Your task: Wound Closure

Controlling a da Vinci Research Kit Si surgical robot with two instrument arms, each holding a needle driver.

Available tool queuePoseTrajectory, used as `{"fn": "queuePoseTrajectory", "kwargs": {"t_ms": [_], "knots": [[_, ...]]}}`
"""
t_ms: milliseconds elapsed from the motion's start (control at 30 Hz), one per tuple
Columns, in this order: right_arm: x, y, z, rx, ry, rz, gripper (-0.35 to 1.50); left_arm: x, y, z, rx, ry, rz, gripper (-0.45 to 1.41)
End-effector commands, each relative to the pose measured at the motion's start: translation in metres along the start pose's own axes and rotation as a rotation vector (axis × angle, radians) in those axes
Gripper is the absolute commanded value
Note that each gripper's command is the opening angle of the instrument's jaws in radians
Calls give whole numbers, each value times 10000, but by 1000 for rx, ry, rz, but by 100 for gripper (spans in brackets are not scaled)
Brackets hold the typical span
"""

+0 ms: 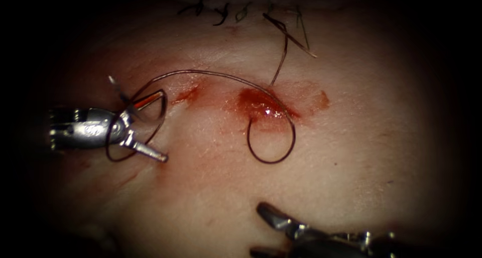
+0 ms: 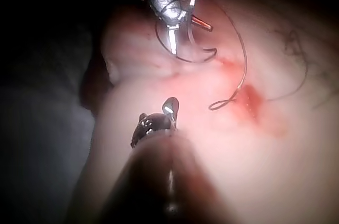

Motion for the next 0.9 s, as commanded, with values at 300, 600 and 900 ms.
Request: {"fn": "queuePoseTrajectory", "kwargs": {"t_ms": [300,600,900], "knots": [[80,29,19,-11,26,-35,139,-29,0,-20,13,-69,90,108],[63,23,23,-20,30,-48,139,-63,-28,-78,75,-162,225,111],[56,14,23,-21,33,-59,139,-88,-58,-119,168,-357,329,109]]}}
